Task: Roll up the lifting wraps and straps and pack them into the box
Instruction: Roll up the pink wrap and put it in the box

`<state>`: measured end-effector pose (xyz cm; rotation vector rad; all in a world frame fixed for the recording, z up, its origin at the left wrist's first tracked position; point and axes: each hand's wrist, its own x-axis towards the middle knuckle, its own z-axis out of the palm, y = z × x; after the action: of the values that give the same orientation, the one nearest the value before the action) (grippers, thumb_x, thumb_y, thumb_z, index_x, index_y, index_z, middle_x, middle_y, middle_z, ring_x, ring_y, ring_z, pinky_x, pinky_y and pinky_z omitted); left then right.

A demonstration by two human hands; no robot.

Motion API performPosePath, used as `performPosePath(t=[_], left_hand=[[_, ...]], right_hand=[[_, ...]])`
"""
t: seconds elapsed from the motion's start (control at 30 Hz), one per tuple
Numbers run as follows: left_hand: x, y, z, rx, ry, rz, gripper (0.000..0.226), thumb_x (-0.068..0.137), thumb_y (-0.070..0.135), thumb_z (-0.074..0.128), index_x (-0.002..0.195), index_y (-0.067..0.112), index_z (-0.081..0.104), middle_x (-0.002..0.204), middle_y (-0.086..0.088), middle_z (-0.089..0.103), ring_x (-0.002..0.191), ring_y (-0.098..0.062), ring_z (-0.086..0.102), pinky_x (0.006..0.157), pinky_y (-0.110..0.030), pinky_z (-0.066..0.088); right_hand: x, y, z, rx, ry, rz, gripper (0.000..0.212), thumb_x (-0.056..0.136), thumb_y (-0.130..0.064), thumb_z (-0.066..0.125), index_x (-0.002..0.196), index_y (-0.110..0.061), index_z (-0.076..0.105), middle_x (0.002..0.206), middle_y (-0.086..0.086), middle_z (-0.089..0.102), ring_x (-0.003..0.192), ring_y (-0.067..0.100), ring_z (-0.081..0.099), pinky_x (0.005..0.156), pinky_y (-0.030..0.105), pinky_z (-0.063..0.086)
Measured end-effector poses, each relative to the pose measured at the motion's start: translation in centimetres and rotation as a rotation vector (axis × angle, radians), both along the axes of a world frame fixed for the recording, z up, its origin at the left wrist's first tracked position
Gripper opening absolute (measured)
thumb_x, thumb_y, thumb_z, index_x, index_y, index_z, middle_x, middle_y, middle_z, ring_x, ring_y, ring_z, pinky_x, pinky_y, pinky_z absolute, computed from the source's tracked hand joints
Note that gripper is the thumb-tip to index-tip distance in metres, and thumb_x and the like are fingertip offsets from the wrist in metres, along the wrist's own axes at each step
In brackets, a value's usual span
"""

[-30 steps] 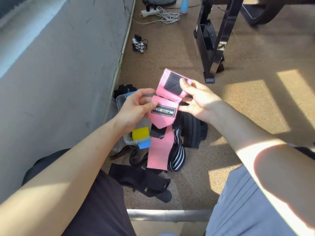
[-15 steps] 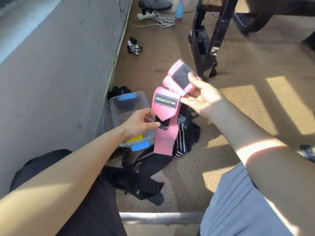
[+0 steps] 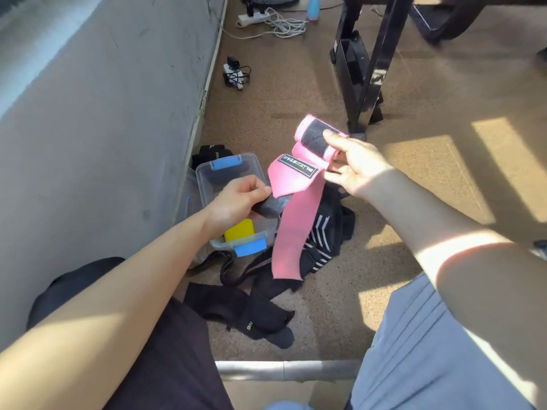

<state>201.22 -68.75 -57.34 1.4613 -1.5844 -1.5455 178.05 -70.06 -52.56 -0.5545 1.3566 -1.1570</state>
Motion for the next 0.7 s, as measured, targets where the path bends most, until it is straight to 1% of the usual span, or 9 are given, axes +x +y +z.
performPosePath(t=[0.03,0.1,0.17,0.3,0.37,0.43,0.5,0.6,0.7], left_hand=[[0.1,0.0,0.4,-0.026,0.063,0.053,0.017,0.102,0.012,0.059,0.086,0.018,0.057,0.085,-0.004,0.060,0.080,-0.018,0.061,0.067,-0.030,0.052],[0.2,0.0,1.4,-0.059,0.185,0.121,0.013,0.098,0.008,0.064,0.100,0.021,0.064,0.085,-0.002,0.065,0.078,-0.013,0.062,0.066,-0.026,0.049],[0.4,0.0,2.4,-0.057,0.271,0.099,0.021,0.096,0.016,0.065,0.114,0.026,0.068,0.092,-0.002,0.069,0.084,-0.012,0.063,0.068,-0.023,0.048],[0.4,-0.2,3.6,0.015,0.375,0.097,0.029,0.087,0.036,0.057,0.105,0.026,0.078,0.104,0.002,0.073,0.091,-0.013,0.064,0.077,-0.029,0.046],[0.4,-0.3,3.4,-0.009,0.370,0.059,0.038,0.082,0.043,0.057,0.109,0.026,0.077,0.111,0.002,0.072,0.098,-0.013,0.063,0.082,-0.031,0.046],[0.6,-0.4,3.1,-0.017,0.403,0.051,0.058,0.072,0.047,0.056,0.120,0.020,0.073,0.120,-0.004,0.070,0.105,-0.020,0.059,0.088,-0.035,0.045],[0.6,-0.5,3.0,-0.068,0.368,0.052,0.066,0.070,0.046,0.052,0.127,0.017,0.069,0.128,-0.008,0.069,0.116,-0.028,0.060,0.095,-0.038,0.045],[0.5,-0.4,2.7,-0.193,0.278,0.055,0.051,0.081,0.029,0.059,0.130,0.015,0.066,0.124,-0.003,0.070,0.118,-0.021,0.064,0.105,-0.047,0.049],[0.4,-0.6,2.5,-0.187,0.326,0.101,0.049,0.086,0.020,0.046,0.131,0.012,0.065,0.128,-0.007,0.069,0.121,-0.023,0.063,0.110,-0.052,0.048]], right_hand=[[0.0,0.1,0.1,0.010,-0.010,0.009,0.039,0.087,-0.025,0.080,0.121,-0.010,0.065,0.112,0.012,0.076,0.097,0.029,0.076,0.099,0.056,0.054],[-0.2,0.2,-0.2,0.035,-0.006,0.032,0.038,0.088,-0.030,0.079,0.120,-0.014,0.066,0.115,0.011,0.075,0.100,0.030,0.074,0.095,0.055,0.056],[-0.2,0.1,-0.4,0.069,0.016,0.072,0.038,0.089,-0.036,0.077,0.120,-0.017,0.065,0.117,0.010,0.074,0.100,0.028,0.074,0.092,0.051,0.057],[0.6,0.3,-0.4,0.114,0.105,0.175,0.044,0.089,-0.052,0.073,0.119,-0.022,0.065,0.113,0.007,0.075,0.097,0.026,0.075,0.089,0.049,0.057],[1.0,0.4,-0.3,0.111,0.126,0.224,0.040,0.090,-0.054,0.070,0.116,-0.025,0.064,0.113,0.007,0.075,0.098,0.027,0.075,0.088,0.049,0.057],[1.3,0.5,-0.1,0.103,0.128,0.266,0.037,0.092,-0.055,0.068,0.117,-0.028,0.064,0.112,0.010,0.075,0.099,0.029,0.075,0.090,0.051,0.058],[1.4,0.6,0.0,0.085,0.131,0.287,0.036,0.094,-0.052,0.067,0.118,-0.027,0.065,0.114,0.012,0.074,0.099,0.031,0.075,0.092,0.052,0.058],[1.5,0.7,0.0,0.071,0.124,0.311,0.044,0.095,-0.050,0.066,0.123,-0.016,0.063,0.115,0.016,0.073,0.100,0.035,0.075,0.095,0.054,0.057],[1.6,0.8,0.1,0.069,0.114,0.325,0.042,0.095,-0.052,0.065,0.115,-0.015,0.063,0.116,0.018,0.073,0.101,0.036,0.075,0.097,0.055,0.056]])
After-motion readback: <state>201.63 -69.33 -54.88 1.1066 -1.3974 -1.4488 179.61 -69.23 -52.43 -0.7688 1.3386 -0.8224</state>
